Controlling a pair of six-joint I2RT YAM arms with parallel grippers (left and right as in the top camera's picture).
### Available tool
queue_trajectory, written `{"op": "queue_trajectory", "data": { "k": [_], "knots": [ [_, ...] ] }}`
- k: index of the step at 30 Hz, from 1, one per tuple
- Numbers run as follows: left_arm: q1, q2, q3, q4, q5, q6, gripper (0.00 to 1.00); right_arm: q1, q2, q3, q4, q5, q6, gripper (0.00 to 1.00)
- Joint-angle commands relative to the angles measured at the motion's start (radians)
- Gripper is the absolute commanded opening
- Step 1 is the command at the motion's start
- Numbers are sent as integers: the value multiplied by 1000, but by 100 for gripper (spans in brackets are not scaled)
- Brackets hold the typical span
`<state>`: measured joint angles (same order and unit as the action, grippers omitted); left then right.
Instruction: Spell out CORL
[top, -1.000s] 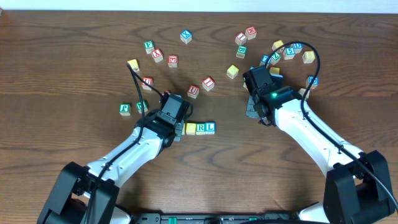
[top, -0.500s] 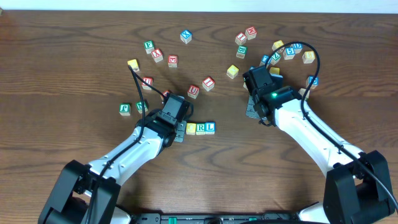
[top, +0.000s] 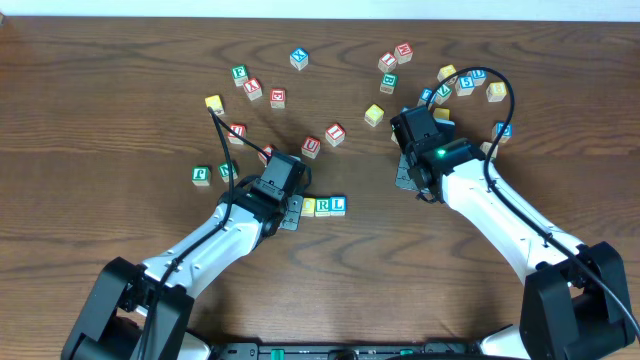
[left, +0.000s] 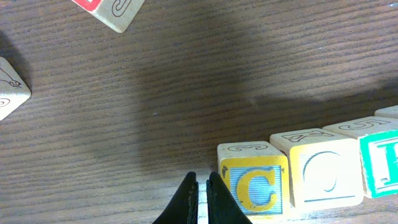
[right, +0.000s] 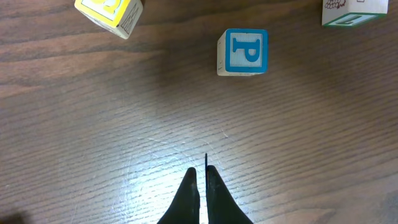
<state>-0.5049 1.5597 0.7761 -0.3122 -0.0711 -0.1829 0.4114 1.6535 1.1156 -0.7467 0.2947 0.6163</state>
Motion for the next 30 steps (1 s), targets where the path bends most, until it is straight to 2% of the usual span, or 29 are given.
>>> {"op": "queue_trajectory", "data": {
  "k": [1,24,30],
  "knots": [
    [3,12,-7,0,12,10,7,-4,-11,16,-5,12,-12,1],
    [3,12,-6,-3,34,18,7,-4,-11,16,-5,9,-12,1],
    [11,12,-6,24,-72,25,7,-4,-11,16,-5,10,-12,1]
  ]
}}
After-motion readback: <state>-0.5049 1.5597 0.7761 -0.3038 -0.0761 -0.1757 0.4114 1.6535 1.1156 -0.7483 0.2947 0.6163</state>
